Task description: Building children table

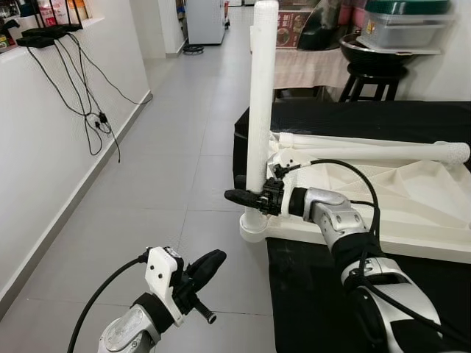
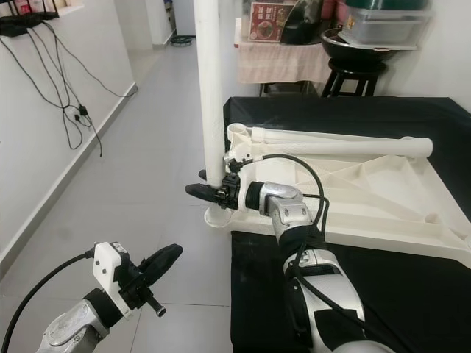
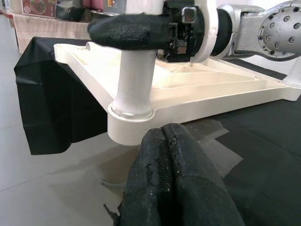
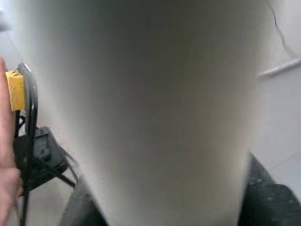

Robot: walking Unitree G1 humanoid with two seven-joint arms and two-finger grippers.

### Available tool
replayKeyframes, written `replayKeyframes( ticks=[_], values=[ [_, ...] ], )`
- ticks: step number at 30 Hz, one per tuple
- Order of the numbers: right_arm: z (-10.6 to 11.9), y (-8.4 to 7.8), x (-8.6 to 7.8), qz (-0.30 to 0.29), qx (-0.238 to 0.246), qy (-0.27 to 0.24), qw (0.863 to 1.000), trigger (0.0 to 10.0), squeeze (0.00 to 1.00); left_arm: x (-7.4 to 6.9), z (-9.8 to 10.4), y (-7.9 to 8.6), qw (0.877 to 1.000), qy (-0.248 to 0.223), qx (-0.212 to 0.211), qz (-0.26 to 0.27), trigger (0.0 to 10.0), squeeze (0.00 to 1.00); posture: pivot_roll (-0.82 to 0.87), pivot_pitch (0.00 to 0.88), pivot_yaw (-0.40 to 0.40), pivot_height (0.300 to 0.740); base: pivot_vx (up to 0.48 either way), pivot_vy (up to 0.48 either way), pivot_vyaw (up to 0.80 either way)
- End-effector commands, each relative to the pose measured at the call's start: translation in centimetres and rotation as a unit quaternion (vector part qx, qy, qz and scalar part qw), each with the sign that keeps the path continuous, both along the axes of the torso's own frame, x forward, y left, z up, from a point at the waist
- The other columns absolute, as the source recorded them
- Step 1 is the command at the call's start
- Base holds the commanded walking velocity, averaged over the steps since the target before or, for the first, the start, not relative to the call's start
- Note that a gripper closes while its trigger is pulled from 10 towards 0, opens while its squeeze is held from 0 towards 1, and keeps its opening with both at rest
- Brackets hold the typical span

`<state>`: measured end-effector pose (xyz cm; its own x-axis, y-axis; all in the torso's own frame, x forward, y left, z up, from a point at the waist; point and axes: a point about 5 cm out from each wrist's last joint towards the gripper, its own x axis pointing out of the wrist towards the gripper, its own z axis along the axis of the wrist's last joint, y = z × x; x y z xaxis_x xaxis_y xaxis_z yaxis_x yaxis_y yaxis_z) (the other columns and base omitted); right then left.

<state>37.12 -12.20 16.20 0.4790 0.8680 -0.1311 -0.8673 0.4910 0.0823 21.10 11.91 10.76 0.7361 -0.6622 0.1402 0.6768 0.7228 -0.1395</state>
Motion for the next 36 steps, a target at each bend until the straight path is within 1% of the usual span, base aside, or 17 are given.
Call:
replayKeyframes(
  ticks=[1,10,11,12,13,14,16,19,26,27,29,30,32,33,34,35,36],
  values=[
    [-0.7,-0.1,-0.3,0.011,0.020,0.020,1.000,0.0,0.00,-0.1,-0.1,-0.1,1.000,0.003,0.001,0.001,10.0,0.00,0.05,0.000,-0.006,0.740,0.000,0.000,0.00],
    [-2.7,-1.8,-1.7,-0.048,0.025,0.035,0.998,0.0,0.00,-0.6,0.0,0.0,1.000,0.005,-0.006,-0.001,10.0,0.00,0.02,0.000,-0.013,0.740,0.000,0.000,0.00],
    [-4.1,-2.3,-1.5,-0.286,-0.031,0.038,0.957,0.0,0.00,-0.8,0.0,0.1,1.000,0.007,-0.007,-0.001,10.0,0.00,-0.01,0.000,-0.003,0.740,0.000,0.000,0.00],
    [-4.1,-2.3,-1.5,-0.286,-0.031,0.038,0.957,0.0,0.00,-0.8,0.0,0.1,1.000,0.007,-0.007,-0.001,10.0,0.00,-0.01,0.000,-0.003,0.740,0.000,0.000,0.00],
    [-5.8,-1.2,-4.4,-0.343,-0.044,0.073,0.936,0.0,0.00,-0.8,0.1,0.3,1.000,0.010,-0.010,-0.003,10.0,0.00,-0.02,0.000,0.010,0.740,0.000,0.000,0.00],
    [-5.4,-2.8,-5.5,-0.423,-0.068,0.062,0.902,0.0,0.00,-0.9,0.0,0.2,1.000,0.013,-0.011,-0.009,10.0,0.00,-0.06,0.000,0.016,0.740,0.000,0.000,0.00],
    [-4.9,-3.9,-6.0,-0.454,-0.080,0.051,0.886,0.0,0.00,-0.9,0.0,0.2,1.000,0.015,-0.012,-0.013,10.0,0.00,-0.06,0.000,0.013,0.740,0.000,0.000,0.00],
    [-3.4,-6.0,-5.0,-0.456,-0.092,0.007,0.885,0.0,0.00,-0.9,0.0,0.1,1.000,0.017,-0.015,-0.018,10.0,0.00,-0.04,0.000,-0.004,0.740,0.000,0.000,0.00],
    [-2.4,-6.6,-4.8,-0.451,-0.103,-0.027,0.886,0.0,0.00,-0.8,0.1,0.2,1.000,0.013,-0.021,-0.007,10.0,0.00,-0.05,0.000,-0.006,0.740,0.000,0.000,0.00],
    [-2.2,-6.5,-4.8,-0.443,-0.116,-0.034,0.888,3.6,0.00,-0.7,0.1,0.2,1.000,0.012,-0.022,-0.004,10.0,0.00,-0.05,0.000,-0.001,0.740,0.000,0.000,0.00],
    [-2.2,-6.5,-4.8,-0.443,-0.116,-0.034,0.888,3.6,0.00,-0.7,0.1,0.2,1.000,0.012,-0.022,-0.004,10.0,0.00,-0.05,0.000,-0.001,0.740,0.000,0.000,0.00],
    [-1.9,-6.5,-5.0,-0.453,-0.124,-0.043,0.882,10.0,0.00,-0.7,0.1,0.3,1.000,0.013,-0.023,-0.006,10.0,0.00,-0.06,0.000,0.004,0.740,0.000,0.000,0.00],
    [-1.9,-6.5,-5.0,-0.453,-0.124,-0.043,0.882,10.0,0.00,-0.7,0.1,0.3,1.000,0.013,-0.023,-0.006,10.0,0.00,-0.06,0.000,0.004,0.740,0.000,0.000,0.00],
    [-1.5,-6.6,-5.5,-0.474,-0.132,-0.044,0.870,10.0,0.00,-0.6,0.1,0.3,1.000,0.015,-0.023,-0.009,10.0,0.00,-0.06,0.000,0.009,0.740,0.000,0.000,0.00],
    [-1.3,-7.3,-6.1,-0.502,-0.140,-0.041,0.852,10.0,0.17,-0.6,0.1,0.4,1.000,0.016,-0.022,-0.011,10.0,0.00,-0.06,0.000,0.009,0.740,0.000,0.000,0.00],
    [-1.1,-8.3,-6.8,-0.529,-0.147,-0.037,0.835,10.0,1.00,-0.5,0.1,0.4,1.000,0.017,-0.022,-0.013,10.0,0.00,-0.07,0.000,0.008,0.740,0.000,0.000,0.00],
    [-1.0,-8.9,-7.2,-0.544,-0.152,-0.034,0.825,10.0,1.00,-0.5,0.1,0.5,1.000,0.017,-0.021,-0.014,10.0,0.00,-0.07,0.000,0.008,0.740,0.000,0.000,0.00]
  ],
)
